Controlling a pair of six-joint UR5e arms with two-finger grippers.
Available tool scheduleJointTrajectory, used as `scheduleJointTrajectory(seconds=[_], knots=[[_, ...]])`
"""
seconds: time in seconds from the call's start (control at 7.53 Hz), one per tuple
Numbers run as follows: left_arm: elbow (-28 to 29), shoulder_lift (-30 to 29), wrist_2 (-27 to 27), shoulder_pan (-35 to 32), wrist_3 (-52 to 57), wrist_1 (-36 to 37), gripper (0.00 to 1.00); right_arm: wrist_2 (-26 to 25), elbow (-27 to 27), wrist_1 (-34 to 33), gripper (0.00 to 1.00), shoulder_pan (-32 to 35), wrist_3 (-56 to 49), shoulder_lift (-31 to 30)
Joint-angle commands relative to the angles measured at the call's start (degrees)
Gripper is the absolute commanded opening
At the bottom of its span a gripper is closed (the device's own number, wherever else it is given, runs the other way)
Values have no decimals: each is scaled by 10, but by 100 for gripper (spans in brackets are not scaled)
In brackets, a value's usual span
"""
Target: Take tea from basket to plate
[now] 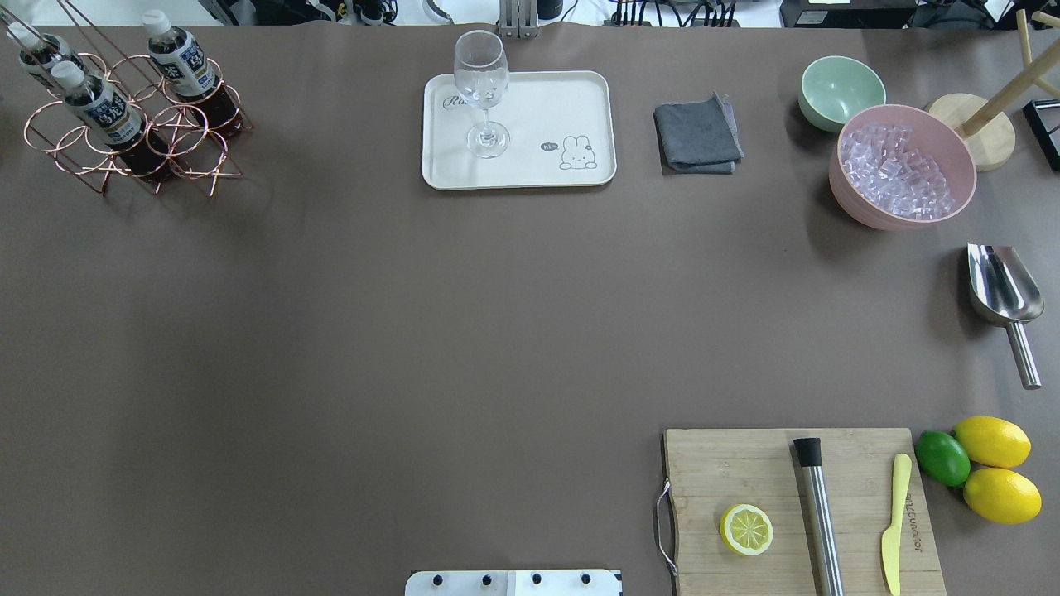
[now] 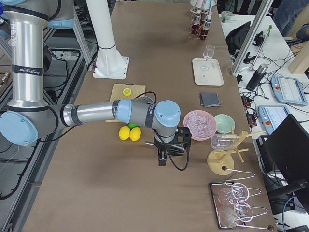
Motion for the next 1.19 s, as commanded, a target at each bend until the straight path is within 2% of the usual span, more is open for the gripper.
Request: scheduleJointTrajectory(seconds=[0.0, 0.4, 0.53, 0.66, 0.93, 1.06], knots=[[-7, -44, 1, 5, 120, 2, 99, 0, 0, 0, 100, 0, 0, 0], [0, -92, 1, 39, 299, 8, 99, 0, 0, 0, 100, 0, 0, 0], [0, -108, 2, 46, 317, 17, 99, 0, 0, 0, 100, 0, 0, 0], [6, -136, 1, 54, 352, 52, 99, 0, 0, 0, 100, 0, 0, 0], [71, -240, 30, 57, 470, 134, 99, 0, 0, 0, 100, 0, 0, 0], [73, -248, 31, 53, 490, 140, 99, 0, 0, 0, 100, 0, 0, 0]])
